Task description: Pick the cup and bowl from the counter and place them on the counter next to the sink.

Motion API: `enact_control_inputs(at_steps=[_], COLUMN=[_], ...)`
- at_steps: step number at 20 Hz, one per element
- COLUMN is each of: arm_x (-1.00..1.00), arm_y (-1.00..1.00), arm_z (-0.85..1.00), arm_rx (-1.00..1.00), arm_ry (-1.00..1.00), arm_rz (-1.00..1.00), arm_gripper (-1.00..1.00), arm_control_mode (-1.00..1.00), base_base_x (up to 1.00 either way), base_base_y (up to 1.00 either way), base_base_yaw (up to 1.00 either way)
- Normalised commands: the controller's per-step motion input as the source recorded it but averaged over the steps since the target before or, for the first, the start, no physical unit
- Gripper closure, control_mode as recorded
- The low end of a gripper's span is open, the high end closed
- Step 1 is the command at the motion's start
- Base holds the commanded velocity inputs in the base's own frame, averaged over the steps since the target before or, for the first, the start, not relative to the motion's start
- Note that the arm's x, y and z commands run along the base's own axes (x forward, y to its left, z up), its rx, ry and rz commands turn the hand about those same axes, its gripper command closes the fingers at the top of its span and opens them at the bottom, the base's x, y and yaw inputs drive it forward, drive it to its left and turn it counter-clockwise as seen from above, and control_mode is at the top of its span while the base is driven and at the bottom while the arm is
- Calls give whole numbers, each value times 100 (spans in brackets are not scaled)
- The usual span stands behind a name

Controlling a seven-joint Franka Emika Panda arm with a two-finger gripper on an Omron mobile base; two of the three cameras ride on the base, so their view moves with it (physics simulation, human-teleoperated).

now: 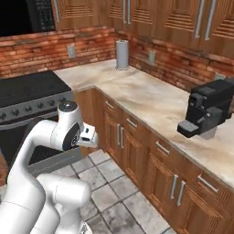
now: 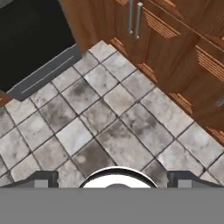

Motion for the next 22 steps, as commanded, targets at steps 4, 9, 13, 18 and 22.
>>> enact_control_inputs(at_steps=[4, 9, 13, 18, 22], arm_x=[0, 0, 0, 0, 0], arm_y=[0, 0, 0, 0, 0], arm_z=[0, 0, 0, 0, 0], arm_rx=[0, 0, 0, 0, 0], arm_ry=[0, 0, 0, 0, 0], arm_rz=[0, 0, 0, 0, 0], arm_gripper=[-100, -100, -100, -100, -100], arm_control_mode=[100, 100, 100, 100, 100], base_base_x=[0, 0, 84, 100, 100], base_base_y=[61, 55, 9, 0, -1], base_base_yaw=[93, 92, 40, 0, 0])
